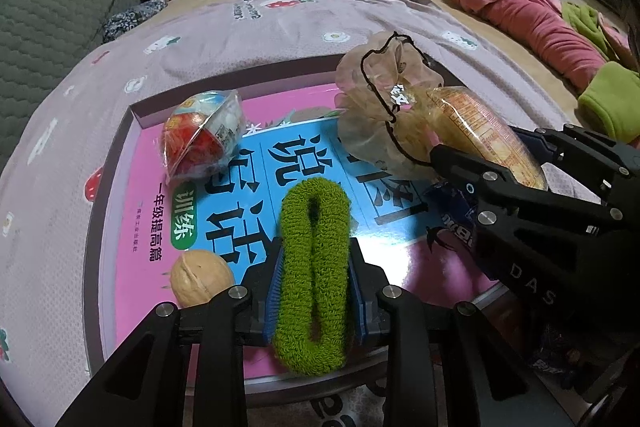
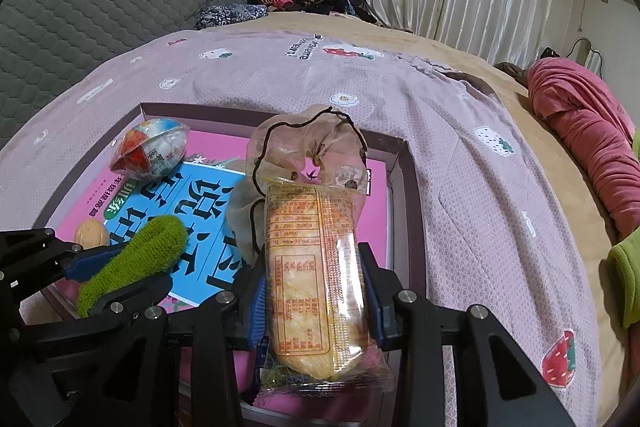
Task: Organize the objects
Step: 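Open left tool to drop the hair tie while right tool releases the bread snack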
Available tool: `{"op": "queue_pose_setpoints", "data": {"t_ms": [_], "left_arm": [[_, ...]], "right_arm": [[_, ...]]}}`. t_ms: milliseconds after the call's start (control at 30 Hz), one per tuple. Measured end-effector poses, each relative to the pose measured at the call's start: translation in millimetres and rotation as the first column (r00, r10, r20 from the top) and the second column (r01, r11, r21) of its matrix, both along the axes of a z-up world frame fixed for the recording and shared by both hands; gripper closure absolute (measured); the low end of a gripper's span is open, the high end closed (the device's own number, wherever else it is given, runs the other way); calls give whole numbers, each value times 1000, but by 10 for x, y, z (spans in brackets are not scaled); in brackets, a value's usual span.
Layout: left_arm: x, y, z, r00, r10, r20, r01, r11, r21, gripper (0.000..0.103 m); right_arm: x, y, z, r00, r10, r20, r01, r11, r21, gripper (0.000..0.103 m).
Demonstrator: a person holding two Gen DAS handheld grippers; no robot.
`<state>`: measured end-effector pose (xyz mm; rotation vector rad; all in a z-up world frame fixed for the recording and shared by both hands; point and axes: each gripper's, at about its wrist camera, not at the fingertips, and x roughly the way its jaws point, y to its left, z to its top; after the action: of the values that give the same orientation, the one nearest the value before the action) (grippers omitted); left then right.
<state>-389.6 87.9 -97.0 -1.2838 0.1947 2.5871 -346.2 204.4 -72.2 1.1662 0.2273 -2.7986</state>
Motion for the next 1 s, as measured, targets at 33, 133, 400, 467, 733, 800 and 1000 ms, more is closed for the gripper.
{"op": "queue_pose_setpoints", "data": {"t_ms": [33, 133, 400, 467, 733, 800, 1000], "left_arm": [[5, 5, -2, 1000, -3, -1, 3, 1000, -1, 73], [6, 4, -7, 1000, -4, 0, 4, 1000, 0, 71], [25, -9, -11, 1000, -11, 8, 11, 1000, -1, 62], [21, -23, -13, 1000, -9, 14, 9, 1000, 2, 59], [36, -36, -13, 999, -13, 29, 14, 1000, -12, 46], [36, -40, -12, 999, -13, 31, 14, 1000, -15, 42], [41, -63, 2, 999, -15, 28, 16, 1000, -24, 36]], "right_arm": [[-5, -1, -4, 1000, 0, 2, 0, 1000, -5, 63], [-3, 18, -5, 1000, -2, 3, 2, 1000, -15, 63], [11, 36, 42, 1000, -3, 0, 3, 999, -33, 60], [23, 41, 60, 1000, -4, -4, 4, 999, -32, 59], [52, 46, 99, 1000, -9, -4, 9, 999, -37, 53], [58, 52, 114, 1000, -10, -6, 10, 999, -40, 52], [74, 48, 145, 1000, -12, -13, 12, 999, -32, 52]]}}
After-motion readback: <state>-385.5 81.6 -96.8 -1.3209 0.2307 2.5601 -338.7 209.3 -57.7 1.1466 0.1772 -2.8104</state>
